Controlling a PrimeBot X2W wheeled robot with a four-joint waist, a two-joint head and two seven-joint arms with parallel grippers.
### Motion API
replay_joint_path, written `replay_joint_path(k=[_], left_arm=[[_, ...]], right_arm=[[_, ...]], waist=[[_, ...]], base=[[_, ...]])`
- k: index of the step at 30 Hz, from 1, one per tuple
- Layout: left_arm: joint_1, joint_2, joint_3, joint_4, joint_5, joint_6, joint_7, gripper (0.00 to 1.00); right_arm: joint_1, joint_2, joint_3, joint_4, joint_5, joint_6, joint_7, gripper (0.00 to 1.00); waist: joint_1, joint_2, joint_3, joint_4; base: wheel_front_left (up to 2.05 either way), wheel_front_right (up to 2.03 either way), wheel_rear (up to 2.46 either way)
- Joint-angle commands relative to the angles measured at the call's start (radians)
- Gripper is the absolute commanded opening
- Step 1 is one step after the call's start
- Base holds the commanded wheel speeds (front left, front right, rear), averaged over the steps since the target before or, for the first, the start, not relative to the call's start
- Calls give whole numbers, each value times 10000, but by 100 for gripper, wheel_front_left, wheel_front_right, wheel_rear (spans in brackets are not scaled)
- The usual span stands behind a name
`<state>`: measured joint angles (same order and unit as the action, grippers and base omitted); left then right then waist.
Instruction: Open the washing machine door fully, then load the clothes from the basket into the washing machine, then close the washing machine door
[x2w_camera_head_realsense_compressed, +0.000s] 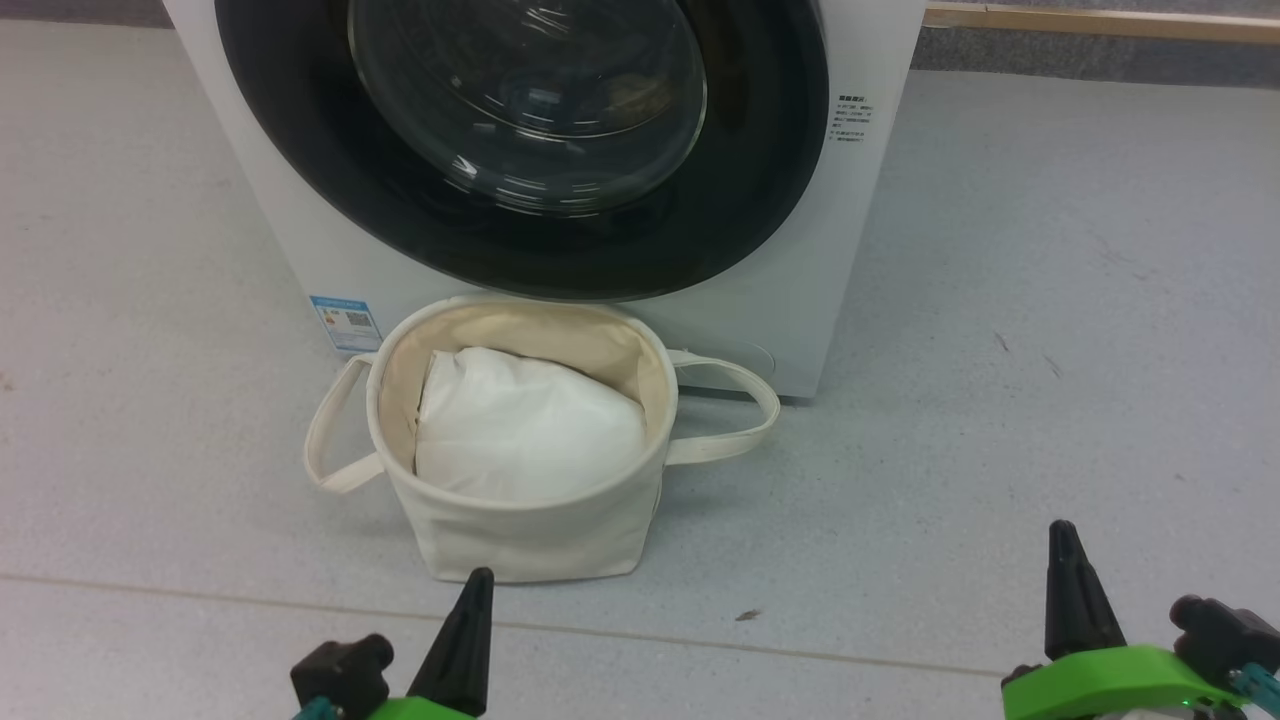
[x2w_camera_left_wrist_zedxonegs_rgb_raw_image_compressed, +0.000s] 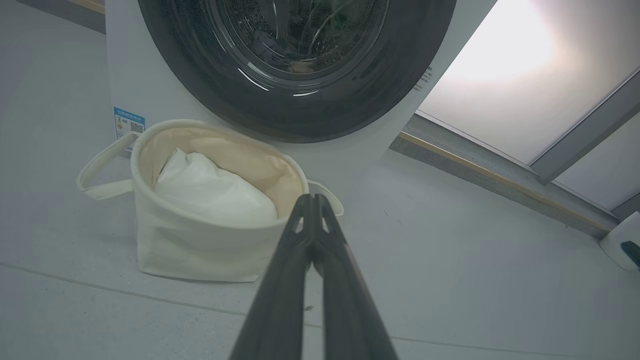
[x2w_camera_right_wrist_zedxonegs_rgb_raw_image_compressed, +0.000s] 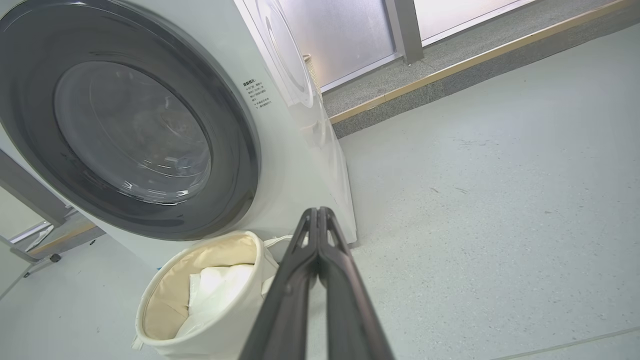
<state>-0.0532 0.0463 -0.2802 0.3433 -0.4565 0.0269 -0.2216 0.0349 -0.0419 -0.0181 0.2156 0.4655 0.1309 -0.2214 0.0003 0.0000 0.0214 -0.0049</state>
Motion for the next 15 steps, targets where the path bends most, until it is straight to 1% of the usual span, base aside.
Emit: replay_joint_path(k=[1,15], left_arm=[[-431,68,177,-368,-313,-68,76,0],[-452,125,582,-436,-1838,-266,435,0]], right_arm=[[-412,-120,-16,-270,325,0,57,0],[-540,-176,-54,-199,1837,0,417,0]], waist=[[-1,0,-3,2],[-2,0,-26,8]], base=[[0,0,0],[0,0,0]])
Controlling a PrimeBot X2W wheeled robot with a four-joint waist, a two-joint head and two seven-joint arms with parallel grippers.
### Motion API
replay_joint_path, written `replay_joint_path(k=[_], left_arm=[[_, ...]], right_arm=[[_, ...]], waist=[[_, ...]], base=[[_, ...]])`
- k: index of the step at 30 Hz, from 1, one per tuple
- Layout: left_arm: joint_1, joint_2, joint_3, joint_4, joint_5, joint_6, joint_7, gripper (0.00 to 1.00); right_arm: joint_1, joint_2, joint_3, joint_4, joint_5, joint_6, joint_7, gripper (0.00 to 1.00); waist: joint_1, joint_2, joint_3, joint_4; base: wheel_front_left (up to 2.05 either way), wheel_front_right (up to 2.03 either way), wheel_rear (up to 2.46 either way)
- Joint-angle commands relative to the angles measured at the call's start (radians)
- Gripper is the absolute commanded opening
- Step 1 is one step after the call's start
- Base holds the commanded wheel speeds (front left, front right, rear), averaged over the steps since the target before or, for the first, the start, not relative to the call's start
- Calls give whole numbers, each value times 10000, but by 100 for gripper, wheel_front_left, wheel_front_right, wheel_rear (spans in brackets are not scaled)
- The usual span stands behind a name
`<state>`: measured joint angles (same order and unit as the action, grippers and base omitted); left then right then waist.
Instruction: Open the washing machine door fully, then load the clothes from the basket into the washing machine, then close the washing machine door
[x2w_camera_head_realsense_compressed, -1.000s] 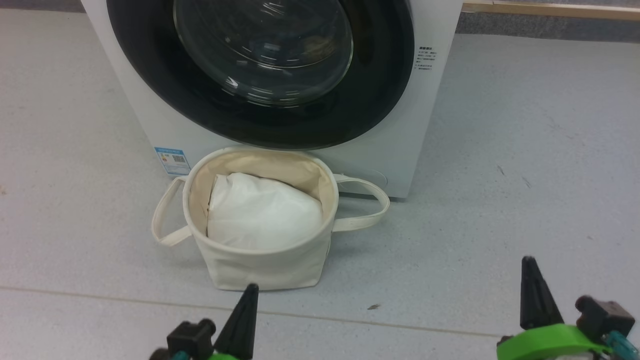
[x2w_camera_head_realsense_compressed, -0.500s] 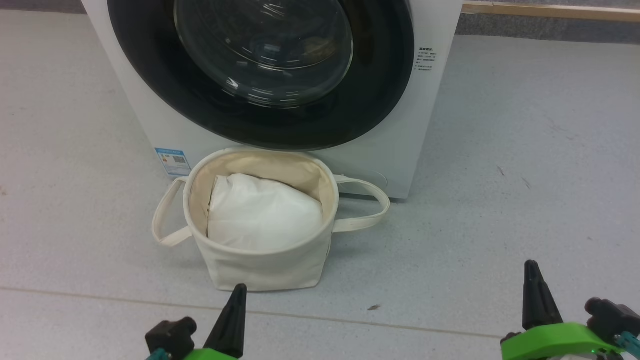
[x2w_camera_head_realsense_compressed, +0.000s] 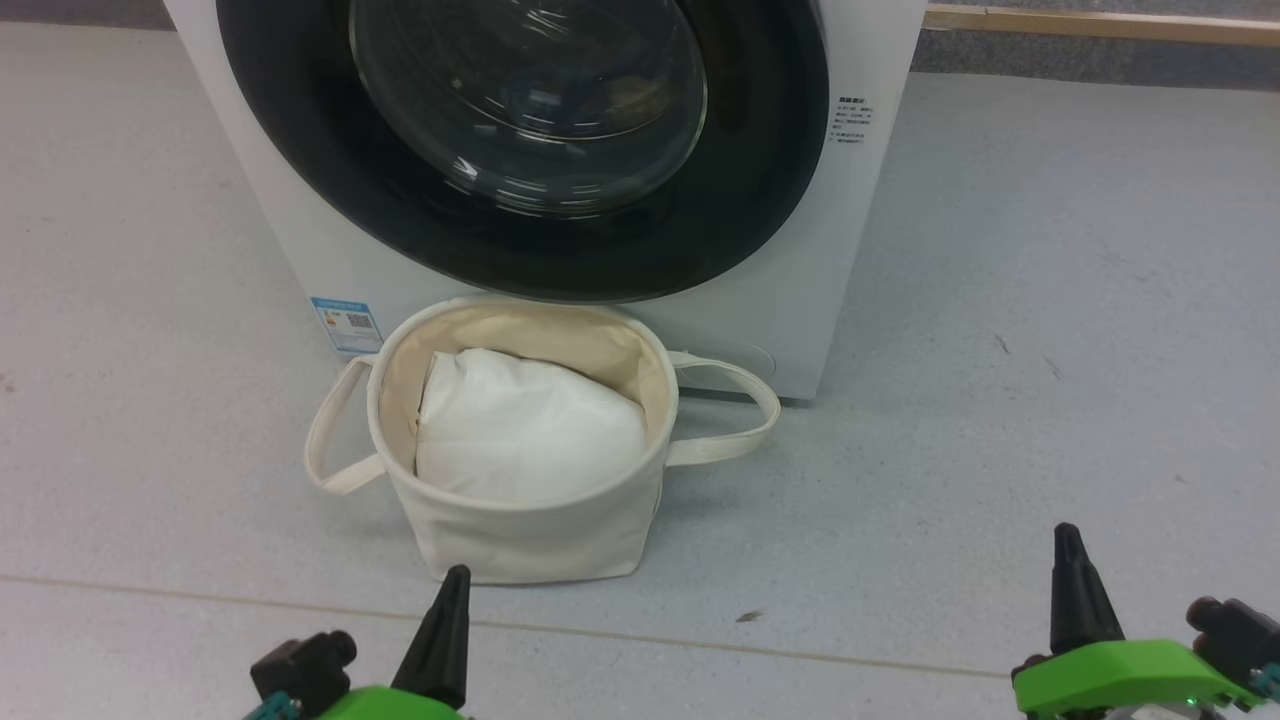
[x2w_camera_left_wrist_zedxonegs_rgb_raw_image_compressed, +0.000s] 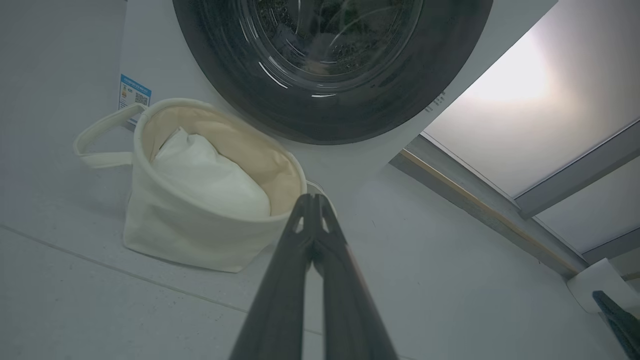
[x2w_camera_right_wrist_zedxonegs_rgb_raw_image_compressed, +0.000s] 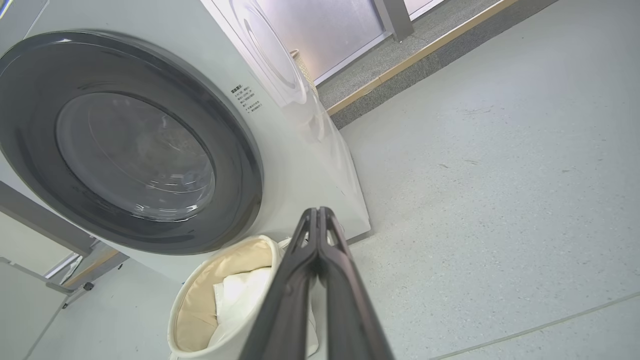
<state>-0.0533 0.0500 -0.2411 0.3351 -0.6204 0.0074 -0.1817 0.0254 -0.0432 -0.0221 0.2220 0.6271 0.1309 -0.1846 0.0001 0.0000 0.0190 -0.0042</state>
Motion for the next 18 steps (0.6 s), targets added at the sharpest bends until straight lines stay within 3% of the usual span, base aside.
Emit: replay_joint_path(k=[1,18], left_arm=[[-451,92,221,-361,-306,-84,62,0],[-457,135,713,-466,-2021,-307,493,0]], right_arm=[[-453,-165,-18,-258,327,0,75,0],[-597,-208,-90,-180,2028,-1,508,0]], waist=[[0,0,-3,1],[0,0,-30,8]], base=[[0,0,0],[0,0,0]])
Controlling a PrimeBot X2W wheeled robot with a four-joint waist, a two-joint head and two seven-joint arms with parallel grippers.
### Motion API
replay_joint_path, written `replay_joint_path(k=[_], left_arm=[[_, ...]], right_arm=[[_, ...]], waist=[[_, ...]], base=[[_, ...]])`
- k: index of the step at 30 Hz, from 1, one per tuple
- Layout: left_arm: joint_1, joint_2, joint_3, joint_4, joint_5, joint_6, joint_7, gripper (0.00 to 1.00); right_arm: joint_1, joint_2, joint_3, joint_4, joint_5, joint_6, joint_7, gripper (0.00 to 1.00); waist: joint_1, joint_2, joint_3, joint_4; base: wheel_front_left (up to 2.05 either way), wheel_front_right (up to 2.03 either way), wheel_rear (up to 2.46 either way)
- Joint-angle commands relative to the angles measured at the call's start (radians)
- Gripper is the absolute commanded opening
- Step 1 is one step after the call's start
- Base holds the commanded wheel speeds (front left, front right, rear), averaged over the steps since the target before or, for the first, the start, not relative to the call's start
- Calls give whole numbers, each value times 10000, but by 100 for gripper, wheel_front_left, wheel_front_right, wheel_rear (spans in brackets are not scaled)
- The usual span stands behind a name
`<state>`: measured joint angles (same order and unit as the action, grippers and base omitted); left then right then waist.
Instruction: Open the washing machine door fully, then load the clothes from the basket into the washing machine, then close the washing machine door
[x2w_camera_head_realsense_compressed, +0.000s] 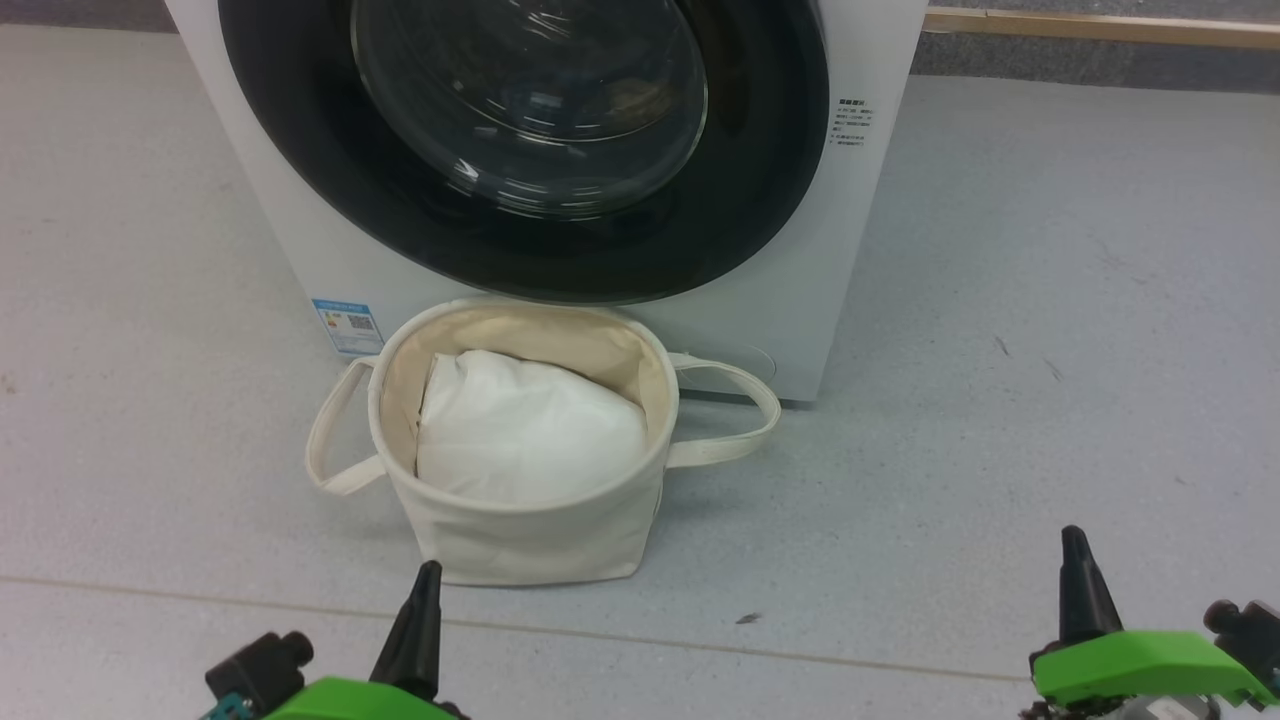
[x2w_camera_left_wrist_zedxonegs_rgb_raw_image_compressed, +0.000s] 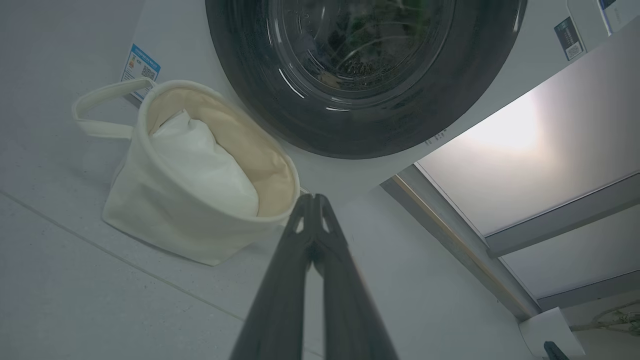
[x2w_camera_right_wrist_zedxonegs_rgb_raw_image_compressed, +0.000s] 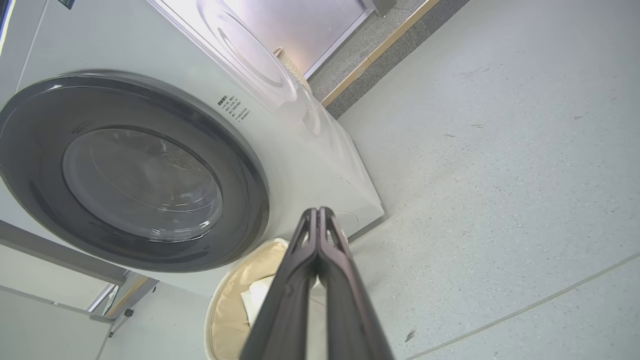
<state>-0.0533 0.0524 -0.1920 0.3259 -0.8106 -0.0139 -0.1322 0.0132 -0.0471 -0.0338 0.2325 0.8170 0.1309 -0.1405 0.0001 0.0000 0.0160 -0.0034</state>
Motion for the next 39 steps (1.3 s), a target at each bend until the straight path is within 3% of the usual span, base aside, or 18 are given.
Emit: replay_joint_path(k=[1,39], left_arm=[[-457,112,253,-380,-226,-108,26,0],[-488,158,1501,-601,-4235,-638,1116,0]], right_arm=[[-485,-172,22,-280,236,-1,95,0],[-833,-216,-231,-88,4211,-1,1190,0]], waist=[[0,0,-2,0],[0,0,-65,17]], base=[[0,0,0],[0,0,0]])
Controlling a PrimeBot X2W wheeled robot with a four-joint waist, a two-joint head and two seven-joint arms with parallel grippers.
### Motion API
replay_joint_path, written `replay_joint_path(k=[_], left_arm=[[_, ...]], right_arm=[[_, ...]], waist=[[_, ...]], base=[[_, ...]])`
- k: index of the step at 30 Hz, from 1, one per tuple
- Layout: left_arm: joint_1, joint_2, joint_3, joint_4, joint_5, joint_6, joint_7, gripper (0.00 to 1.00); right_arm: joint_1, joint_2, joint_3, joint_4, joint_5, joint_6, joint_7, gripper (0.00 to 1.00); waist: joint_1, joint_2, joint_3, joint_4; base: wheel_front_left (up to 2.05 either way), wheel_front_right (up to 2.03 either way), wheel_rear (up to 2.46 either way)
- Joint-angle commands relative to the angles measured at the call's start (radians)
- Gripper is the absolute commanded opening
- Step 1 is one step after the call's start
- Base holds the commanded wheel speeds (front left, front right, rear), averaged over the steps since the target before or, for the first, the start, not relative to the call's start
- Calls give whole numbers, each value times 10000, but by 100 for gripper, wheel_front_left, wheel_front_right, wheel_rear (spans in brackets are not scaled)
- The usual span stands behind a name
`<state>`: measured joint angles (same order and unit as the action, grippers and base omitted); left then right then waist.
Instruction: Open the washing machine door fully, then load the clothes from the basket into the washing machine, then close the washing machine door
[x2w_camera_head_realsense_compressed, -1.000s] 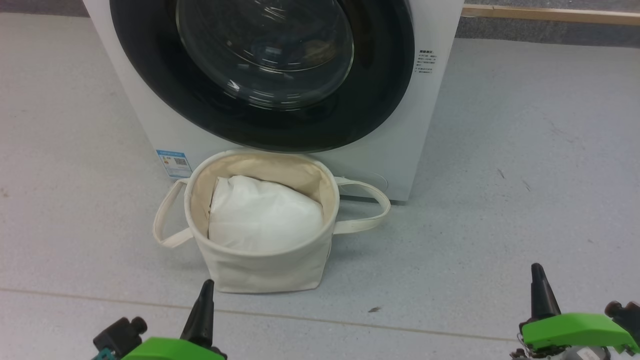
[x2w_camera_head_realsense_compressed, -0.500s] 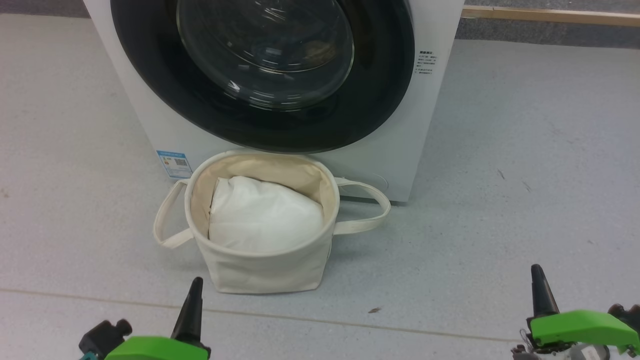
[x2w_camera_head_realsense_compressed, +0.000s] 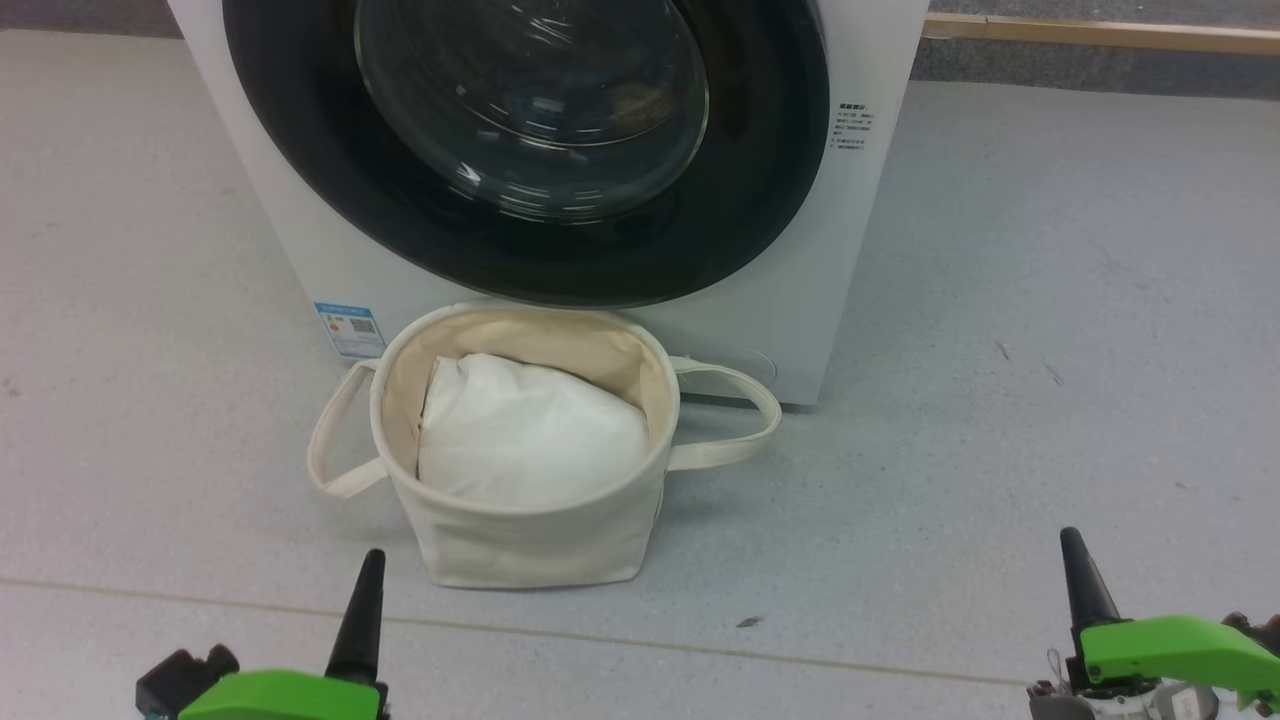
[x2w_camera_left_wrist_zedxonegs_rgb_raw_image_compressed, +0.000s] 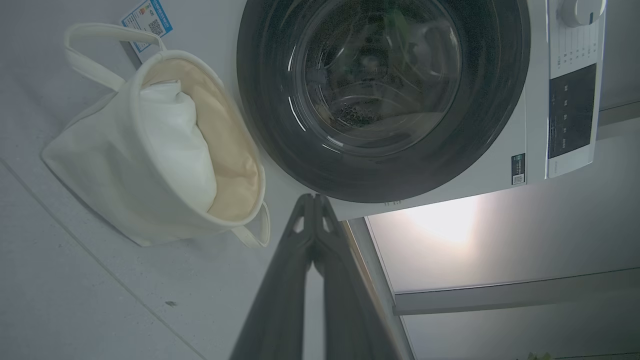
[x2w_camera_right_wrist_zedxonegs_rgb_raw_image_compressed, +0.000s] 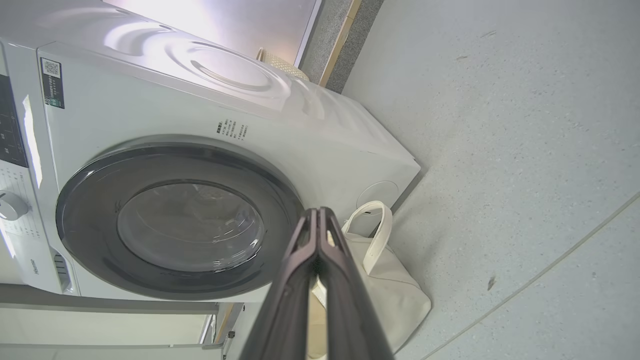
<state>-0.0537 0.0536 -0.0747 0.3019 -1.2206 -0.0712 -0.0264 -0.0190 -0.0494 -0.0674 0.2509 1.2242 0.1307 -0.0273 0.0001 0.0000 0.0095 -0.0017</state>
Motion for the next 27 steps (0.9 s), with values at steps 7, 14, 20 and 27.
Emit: replay_joint_path(k=[7,14,20,27], left_arm=[[-490,148,566,-402,-868,-163,265,0],[-497,150,805,-441,-1596,-260,474,0],[-503,150,1013,-475,-2221,-344,654,0],[-510,149,1256,-515,-2949,-442,866,0]], right_arm=[[-576,-195,49,-236,864,1,268,0],[-641,-196,-8,-200,1585,1,477,0],[-697,-195,-58,-169,2204,0,658,0],[-763,-194,-118,-133,2926,0,870,0]], waist=[[0,0,-12,3],[0,0,-23,6],[0,0,-33,9],[0,0,-45,12]], base=[[0,0,0],[0,0,0],[0,0,0],[0,0,0]])
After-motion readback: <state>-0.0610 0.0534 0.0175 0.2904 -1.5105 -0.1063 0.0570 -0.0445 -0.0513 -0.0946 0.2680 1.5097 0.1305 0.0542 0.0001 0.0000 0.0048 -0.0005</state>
